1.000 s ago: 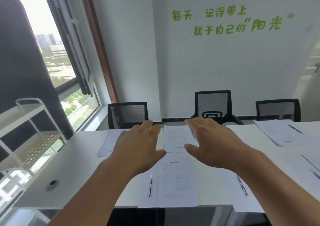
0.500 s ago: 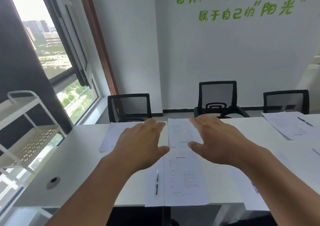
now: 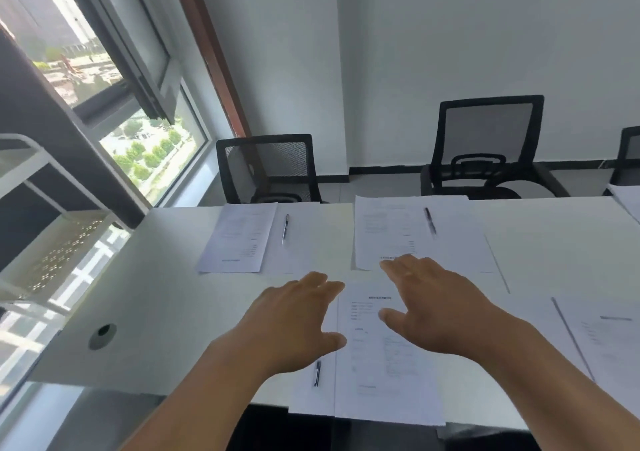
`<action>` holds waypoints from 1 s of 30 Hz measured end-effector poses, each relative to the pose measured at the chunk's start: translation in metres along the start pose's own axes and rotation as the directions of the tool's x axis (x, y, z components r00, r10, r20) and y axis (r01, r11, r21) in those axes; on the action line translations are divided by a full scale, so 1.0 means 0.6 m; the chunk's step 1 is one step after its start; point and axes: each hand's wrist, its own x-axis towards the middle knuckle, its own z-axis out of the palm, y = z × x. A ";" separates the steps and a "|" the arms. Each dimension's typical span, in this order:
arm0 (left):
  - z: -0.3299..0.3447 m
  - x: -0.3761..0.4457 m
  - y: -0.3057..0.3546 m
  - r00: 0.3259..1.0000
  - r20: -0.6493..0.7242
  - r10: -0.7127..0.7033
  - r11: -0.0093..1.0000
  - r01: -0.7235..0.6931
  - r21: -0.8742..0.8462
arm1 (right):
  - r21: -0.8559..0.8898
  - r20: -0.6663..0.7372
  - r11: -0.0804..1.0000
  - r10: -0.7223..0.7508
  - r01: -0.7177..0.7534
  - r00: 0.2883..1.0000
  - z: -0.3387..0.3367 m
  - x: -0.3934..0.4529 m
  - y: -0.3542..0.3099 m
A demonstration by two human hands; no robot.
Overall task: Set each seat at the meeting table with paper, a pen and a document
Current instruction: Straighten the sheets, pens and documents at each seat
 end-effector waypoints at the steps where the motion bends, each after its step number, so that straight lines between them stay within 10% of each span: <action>1: 0.012 0.019 -0.003 0.999 0.041 0.010 1.000 -0.010 -0.010 | 0.006 0.025 1.000 0.005 -0.005 1.000 0.015 0.018 0.007; 30: 0.383 0.260 -0.159 0.931 0.324 0.165 0.983 -0.180 0.017 | -0.001 0.381 0.997 0.067 -0.072 0.922 0.390 0.206 0.047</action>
